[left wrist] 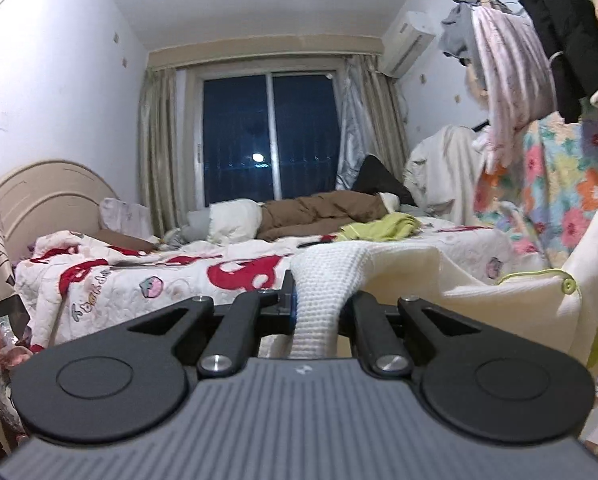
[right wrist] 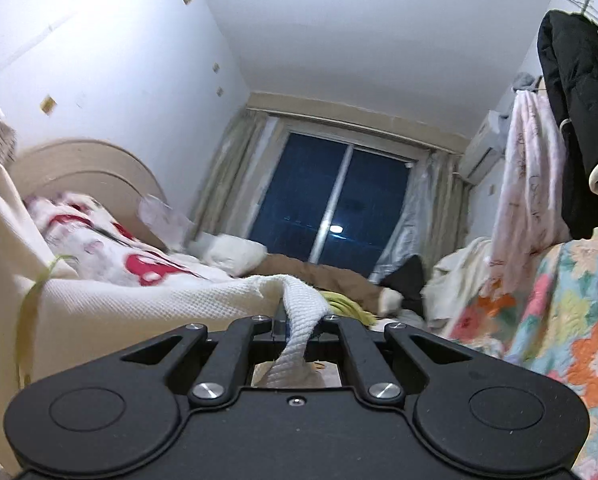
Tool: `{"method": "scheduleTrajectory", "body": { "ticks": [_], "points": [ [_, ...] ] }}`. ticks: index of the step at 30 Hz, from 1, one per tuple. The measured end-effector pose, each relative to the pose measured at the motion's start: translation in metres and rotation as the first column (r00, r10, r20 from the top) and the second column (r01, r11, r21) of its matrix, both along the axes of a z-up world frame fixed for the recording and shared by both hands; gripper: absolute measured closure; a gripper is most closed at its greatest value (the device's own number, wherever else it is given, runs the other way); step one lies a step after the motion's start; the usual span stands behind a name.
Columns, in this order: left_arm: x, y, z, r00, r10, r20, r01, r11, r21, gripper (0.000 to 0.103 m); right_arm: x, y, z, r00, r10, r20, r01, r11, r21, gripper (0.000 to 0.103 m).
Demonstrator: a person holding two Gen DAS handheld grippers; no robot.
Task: Fold clothes
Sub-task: 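Lay the cardigan flat on the mat and open both grippers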
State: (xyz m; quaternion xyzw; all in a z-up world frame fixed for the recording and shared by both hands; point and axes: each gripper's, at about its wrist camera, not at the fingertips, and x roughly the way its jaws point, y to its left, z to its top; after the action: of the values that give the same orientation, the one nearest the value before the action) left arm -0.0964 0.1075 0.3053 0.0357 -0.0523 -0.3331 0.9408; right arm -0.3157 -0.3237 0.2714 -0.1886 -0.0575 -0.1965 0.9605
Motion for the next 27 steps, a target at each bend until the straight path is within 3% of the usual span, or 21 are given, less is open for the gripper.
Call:
{"method": "scheduleTrajectory", "body": {
  "ticks": [4,8,11,13,15,17,19,20,21,22,23,25,27],
  "points": [
    [0.011,0.0,-0.019,0.993,-0.042,-0.114,0.044,0.999,0.015,0.096,-0.004,-0.011,-0.014,0.998,0.02,-0.055,-0.019,1.0,0.013,0.099],
    [0.041,-0.022,-0.064,0.981,-0.016,-0.195,0.038,0.993,0.113,0.096,0.019,-0.034,-0.049,0.988,0.04,-0.147,-0.025,0.995,0.098,0.099],
    [0.081,-0.045,-0.1,0.964,0.023,-0.267,0.024,0.985,0.173,0.096,0.063,-0.055,-0.08,0.971,0.053,-0.233,-0.014,0.986,0.166,0.099],
    [0.118,-0.057,-0.121,0.949,0.047,-0.311,0.003,0.987,0.159,0.096,0.098,-0.067,-0.1,0.959,0.055,-0.277,0.002,0.98,0.201,0.099],
    [0.161,-0.078,-0.145,0.938,0.118,-0.325,-0.069,0.985,0.16,0.096,0.143,-0.082,-0.121,0.964,0.054,-0.261,0.01,0.971,0.24,0.099],
    [0.206,-0.1,-0.174,0.904,0.186,-0.384,-0.128,0.977,0.171,0.09,0.188,-0.098,-0.142,0.969,0.053,-0.241,0.017,0.96,0.279,0.098],
    [0.236,-0.114,-0.215,0.835,0.268,-0.481,-0.196,0.961,0.196,0.069,0.232,-0.11,-0.171,0.955,-0.003,-0.296,0.1,0.945,0.313,0.078],
    [0.243,-0.117,-0.237,0.796,0.288,-0.532,-0.203,0.956,0.213,0.056,0.254,-0.116,-0.188,0.936,-0.045,-0.348,0.167,0.929,0.329,0.056],
    [0.241,-0.114,-0.258,0.768,0.269,-0.581,-0.163,0.96,0.229,0.056,0.269,-0.119,-0.206,0.909,-0.098,-0.406,0.252,0.904,0.346,0.05],
    [0.237,-0.111,-0.278,0.745,0.251,-0.618,-0.125,0.963,0.241,0.056,0.278,-0.119,-0.225,0.872,-0.13,-0.471,0.322,0.878,0.354,0.052],
    [0.228,-0.106,-0.297,0.736,0.234,-0.636,-0.092,0.964,0.248,0.056,0.28,-0.118,-0.246,0.84,-0.132,-0.527,0.372,0.846,0.382,0.052],
    [0.21,-0.097,-0.332,0.711,0.204,-0.673,-0.025,0.964,0.265,0.056,0.262,-0.11,-0.277,0.816,0.012,-0.577,0.339,0.799,0.496,0.052],
    [0.188,-0.09,-0.36,0.665,0.192,-0.722,0.057,0.951,0.305,0.059,0.243,-0.102,-0.307,0.783,0.167,-0.599,0.308,0.733,0.607,0.051]
  ]
}}
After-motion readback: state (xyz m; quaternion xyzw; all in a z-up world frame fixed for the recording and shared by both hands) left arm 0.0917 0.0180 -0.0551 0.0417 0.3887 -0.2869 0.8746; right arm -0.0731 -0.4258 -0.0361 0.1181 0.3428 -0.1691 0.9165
